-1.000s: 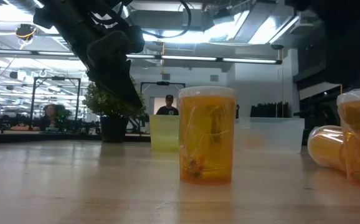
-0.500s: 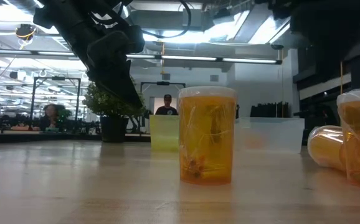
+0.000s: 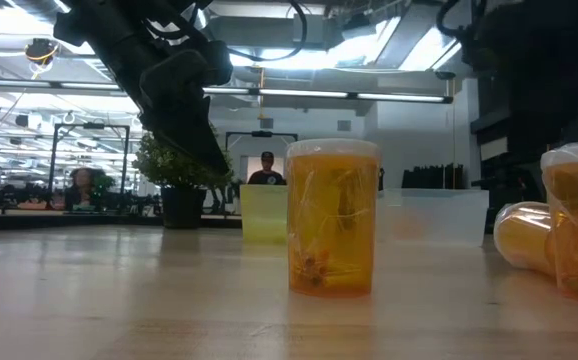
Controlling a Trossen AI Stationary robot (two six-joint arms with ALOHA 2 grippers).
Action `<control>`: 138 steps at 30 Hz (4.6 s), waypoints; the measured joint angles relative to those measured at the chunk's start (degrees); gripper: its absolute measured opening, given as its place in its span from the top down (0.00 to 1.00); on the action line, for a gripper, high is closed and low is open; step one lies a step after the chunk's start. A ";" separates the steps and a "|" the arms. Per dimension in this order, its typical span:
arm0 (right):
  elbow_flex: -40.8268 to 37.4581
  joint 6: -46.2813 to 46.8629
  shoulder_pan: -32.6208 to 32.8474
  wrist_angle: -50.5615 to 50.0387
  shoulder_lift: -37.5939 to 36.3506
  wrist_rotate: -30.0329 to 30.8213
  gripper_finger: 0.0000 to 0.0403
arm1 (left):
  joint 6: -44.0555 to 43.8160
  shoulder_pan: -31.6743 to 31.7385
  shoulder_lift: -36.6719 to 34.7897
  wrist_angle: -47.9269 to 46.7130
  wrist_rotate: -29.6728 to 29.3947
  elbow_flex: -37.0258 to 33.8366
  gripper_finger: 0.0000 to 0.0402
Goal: Pick and place medicine bottles into bin by pill shape (circle, oval)
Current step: Move the large orange pill bottles to the center of the table
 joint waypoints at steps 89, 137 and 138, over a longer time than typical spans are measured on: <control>-12.35 12.07 20.75 26.49 -2.56 2.19 0.58 | 3.88 -17.27 32.72 44.30 8.17 9.87 0.99; -12.39 -2.95 21.94 56.56 15.18 -4.42 0.58 | 1.42 -16.93 32.68 46.40 7.22 11.52 0.99; -12.39 -3.00 21.93 57.93 16.31 -4.40 0.58 | 1.42 -16.84 32.68 46.40 7.15 11.52 0.99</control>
